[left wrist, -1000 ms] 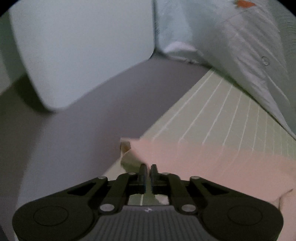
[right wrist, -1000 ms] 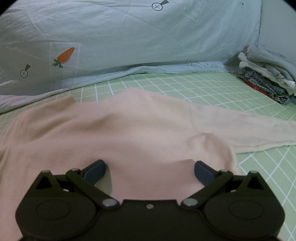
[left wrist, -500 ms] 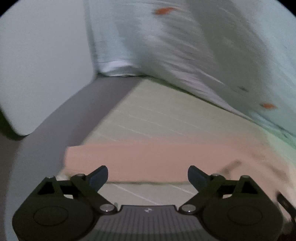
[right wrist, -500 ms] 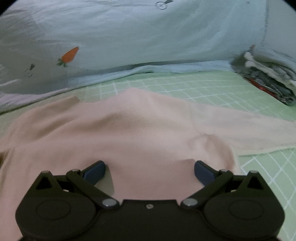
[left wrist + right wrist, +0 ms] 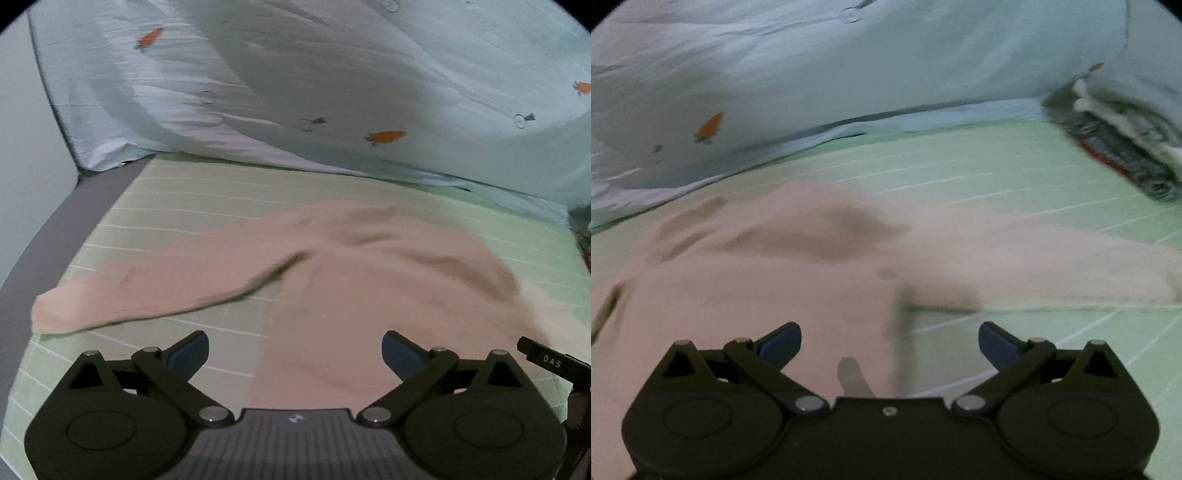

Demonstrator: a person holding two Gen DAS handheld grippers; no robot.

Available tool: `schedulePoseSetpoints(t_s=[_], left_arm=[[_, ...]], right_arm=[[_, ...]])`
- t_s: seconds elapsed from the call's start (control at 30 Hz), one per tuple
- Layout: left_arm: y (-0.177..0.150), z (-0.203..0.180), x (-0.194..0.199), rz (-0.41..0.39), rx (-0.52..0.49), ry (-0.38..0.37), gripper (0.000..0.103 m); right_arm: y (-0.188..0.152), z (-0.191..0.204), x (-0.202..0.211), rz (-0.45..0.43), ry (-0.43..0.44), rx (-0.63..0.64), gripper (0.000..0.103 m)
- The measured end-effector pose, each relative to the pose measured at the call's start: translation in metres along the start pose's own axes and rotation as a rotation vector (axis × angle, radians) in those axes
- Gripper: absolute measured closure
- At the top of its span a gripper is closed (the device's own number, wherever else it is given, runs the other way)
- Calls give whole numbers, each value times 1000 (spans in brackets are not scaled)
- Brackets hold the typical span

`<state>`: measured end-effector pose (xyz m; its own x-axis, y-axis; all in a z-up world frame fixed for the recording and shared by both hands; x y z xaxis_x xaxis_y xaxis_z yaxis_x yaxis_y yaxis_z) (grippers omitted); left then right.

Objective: Fold clothes

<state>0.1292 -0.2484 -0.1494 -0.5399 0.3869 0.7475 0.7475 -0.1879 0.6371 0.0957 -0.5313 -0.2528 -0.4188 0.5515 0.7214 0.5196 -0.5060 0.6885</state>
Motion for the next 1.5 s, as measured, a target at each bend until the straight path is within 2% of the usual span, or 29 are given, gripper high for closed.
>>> schedulePoseSetpoints(t_s=[0.2,0.33,0.43,0.57,0.67,0.83,0.97,1.03,1.07,1.1,1.13,1.2,1.27,1.4,1.47,1.5], left_arm=[[8,-39,-22,-9,-12,-35,0],[21,-47,-46,-4,8,-30,0],[30,-42,-69,19,40,4,0],[37,-25,-101,65,85,64,0],[36,-11,-126,121,113,101,0],[34,2,-155,180,111,133,0],[25,4,-169,230,89,137,0],[18,4,-175,254,89,135,0],[15,4,-176,264,92,134,0],[12,4,-178,271,96,135,0],[10,4,-179,277,100,136,0],[7,5,-179,279,113,134,0],[5,6,-178,276,127,131,0],[4,9,-175,264,138,128,0],[5,7,-177,254,137,130,0],[5,7,-177,252,137,131,0]], right_arm=[[40,-30,-24,-52,-16,31,0],[69,-19,-50,-76,13,102,0],[90,-4,-73,-72,48,153,0],[111,26,-105,-51,141,240,4],[116,49,-126,-16,241,298,16],[115,77,-132,34,443,318,26],[113,96,-130,36,518,402,37],[109,103,-129,19,526,479,55],[107,106,-128,11,534,510,58],[105,108,-126,4,542,541,66],[104,110,-124,-4,551,550,82],[103,111,-122,-18,550,564,94],[108,107,-121,-56,530,567,97],[148,74,-125,-158,406,410,98],[158,57,-137,-125,384,291,99],[155,56,-144,-107,364,284,98]])
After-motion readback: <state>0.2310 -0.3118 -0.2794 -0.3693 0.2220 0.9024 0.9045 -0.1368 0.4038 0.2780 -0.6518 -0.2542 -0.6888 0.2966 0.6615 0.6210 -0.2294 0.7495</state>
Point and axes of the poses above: each gripper's, at about its wrist camera, not at the fingertips, and x roughly against the way its jaws point, z to its left, y to its top, the point moved 9 cm from there along -x, roughly the way its jaws point, and after that the axes turned 11 degrees about -y, right-handed, at the moved point
